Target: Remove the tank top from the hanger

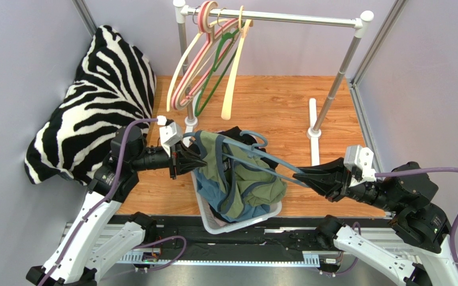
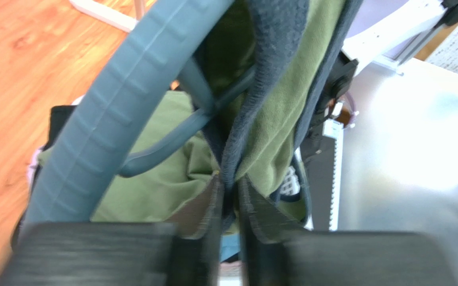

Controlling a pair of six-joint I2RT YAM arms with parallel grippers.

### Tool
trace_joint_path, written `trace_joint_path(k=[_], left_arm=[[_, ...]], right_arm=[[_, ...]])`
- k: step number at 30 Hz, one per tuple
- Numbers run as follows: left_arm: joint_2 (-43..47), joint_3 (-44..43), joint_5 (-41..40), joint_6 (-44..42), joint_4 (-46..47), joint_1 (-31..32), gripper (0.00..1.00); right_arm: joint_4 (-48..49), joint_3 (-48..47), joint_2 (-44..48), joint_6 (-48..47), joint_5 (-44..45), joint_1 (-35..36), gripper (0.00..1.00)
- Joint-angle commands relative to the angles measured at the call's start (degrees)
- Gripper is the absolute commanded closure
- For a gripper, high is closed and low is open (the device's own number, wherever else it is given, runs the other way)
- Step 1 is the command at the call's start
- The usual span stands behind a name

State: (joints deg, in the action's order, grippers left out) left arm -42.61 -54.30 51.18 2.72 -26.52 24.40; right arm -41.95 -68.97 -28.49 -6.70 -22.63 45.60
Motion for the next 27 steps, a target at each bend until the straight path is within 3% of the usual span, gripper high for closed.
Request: trace_joint_path(k=[1,20,27], left_arm=[[1.5,-3.2,3.1,1.1,3.1,0.2,0.98],[1.4,-18.2,-7.9,-5.3,-4.0,-3.3,1.00],[-2.6,-17.6,-10.3,-5.8,-2.6,-3.3,1.00]], right_arm=[[3.2,-2.8,-0.5,1.0,0.0,-0.1,1.00],[-21.7,-11.5,5.9,2.6,6.7,0.0,1.00],[-32.6,-26.0,4.8,3.4,8.0,0.0,1.00]])
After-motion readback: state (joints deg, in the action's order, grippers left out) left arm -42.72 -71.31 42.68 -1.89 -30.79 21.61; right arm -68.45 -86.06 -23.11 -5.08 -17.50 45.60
